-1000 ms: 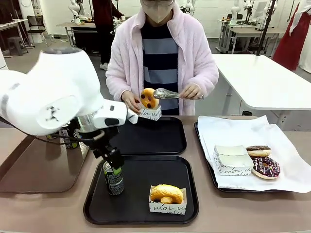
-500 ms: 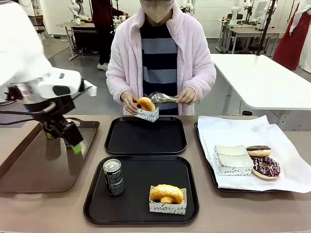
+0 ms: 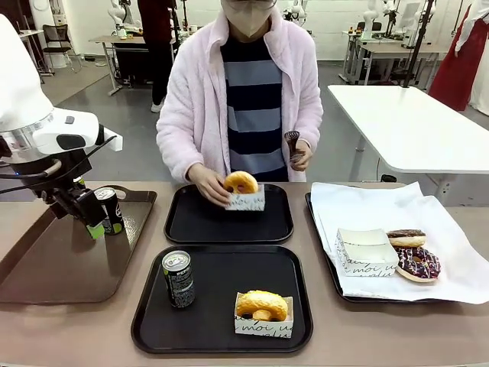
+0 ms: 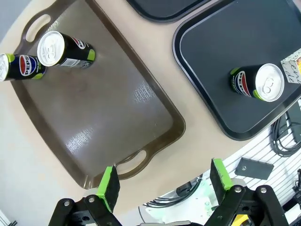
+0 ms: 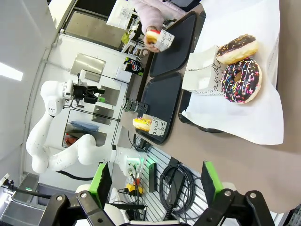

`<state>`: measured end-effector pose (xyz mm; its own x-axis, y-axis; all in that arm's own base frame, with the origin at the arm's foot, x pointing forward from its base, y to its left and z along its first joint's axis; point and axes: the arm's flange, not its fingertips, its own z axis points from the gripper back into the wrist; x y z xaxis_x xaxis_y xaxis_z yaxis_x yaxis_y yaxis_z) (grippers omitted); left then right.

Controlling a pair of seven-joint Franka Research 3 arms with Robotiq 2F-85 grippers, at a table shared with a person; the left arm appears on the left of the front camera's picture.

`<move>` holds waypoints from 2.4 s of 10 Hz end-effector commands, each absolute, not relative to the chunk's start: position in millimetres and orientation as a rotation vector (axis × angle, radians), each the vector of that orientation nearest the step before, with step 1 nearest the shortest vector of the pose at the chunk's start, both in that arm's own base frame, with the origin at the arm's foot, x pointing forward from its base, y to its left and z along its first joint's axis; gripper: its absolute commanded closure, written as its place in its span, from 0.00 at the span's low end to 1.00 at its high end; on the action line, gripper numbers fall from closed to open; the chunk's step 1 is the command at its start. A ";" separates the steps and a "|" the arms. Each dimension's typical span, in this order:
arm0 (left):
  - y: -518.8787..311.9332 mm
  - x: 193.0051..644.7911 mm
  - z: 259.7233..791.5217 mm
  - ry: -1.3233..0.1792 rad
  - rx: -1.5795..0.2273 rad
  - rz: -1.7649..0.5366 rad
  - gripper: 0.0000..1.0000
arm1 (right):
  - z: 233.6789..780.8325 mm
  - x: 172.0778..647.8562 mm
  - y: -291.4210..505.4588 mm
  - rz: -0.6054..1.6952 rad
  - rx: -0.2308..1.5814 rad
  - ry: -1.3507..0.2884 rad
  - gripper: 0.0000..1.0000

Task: Set up donuts and drinks on trays.
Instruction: Pick up one Pepsi coke from the Handle tray and place it on the Flat Tray without a Pepsi coke.

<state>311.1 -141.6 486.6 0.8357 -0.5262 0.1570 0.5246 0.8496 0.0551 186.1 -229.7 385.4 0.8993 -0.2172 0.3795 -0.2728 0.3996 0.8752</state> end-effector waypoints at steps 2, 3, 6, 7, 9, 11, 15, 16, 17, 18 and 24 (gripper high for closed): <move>-145.5 310.2 488.0 -0.171 0.002 -0.564 0.00 | 384.5 185.2 -227.8 0.051 1.181 -0.491 0.00; -142.8 310.7 487.0 -0.170 0.010 -0.559 0.00 | 384.5 185.2 -227.8 0.051 1.181 -0.491 0.00; -125.2 429.4 471.8 -0.069 -0.087 -0.398 0.00 | 384.5 185.2 -227.8 0.051 1.181 -0.491 0.00; -129.3 465.2 467.2 -0.057 -0.076 -0.398 0.00 | 384.5 185.2 -227.8 0.051 1.181 -0.491 0.00; -124.8 481.2 457.6 -0.074 -0.015 -0.321 0.00 | 384.5 185.2 -227.8 0.051 1.181 -0.491 0.00; -134.8 500.9 457.1 -0.084 0.040 -0.307 0.00 | 384.5 185.2 -227.8 0.051 1.181 -0.491 0.00; -126.9 498.1 453.5 -0.098 0.092 -0.247 0.00 | 384.5 185.2 -227.8 0.051 1.181 -0.491 0.00; -122.1 499.7 448.3 -0.092 0.087 -0.214 0.00 | 384.5 185.2 -227.8 0.051 1.181 -0.491 0.00; -116.9 504.2 443.9 -0.093 0.071 -0.185 0.00 | 384.5 185.2 -227.8 0.051 1.181 -0.491 0.00; -111.4 507.6 440.4 -0.095 0.066 -0.161 0.00 | 384.5 185.2 -227.8 0.051 1.181 -0.491 0.00; -100.0 525.5 410.0 -0.070 -0.018 -0.074 0.00 | 384.5 185.2 -227.8 0.051 1.181 -0.491 0.00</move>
<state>519.8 -100.3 415.1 0.9914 -0.1201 0.0528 0.1202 0.9927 0.0019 186.1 -229.6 385.5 0.8995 -0.2167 0.3794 -0.2729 0.3996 0.8752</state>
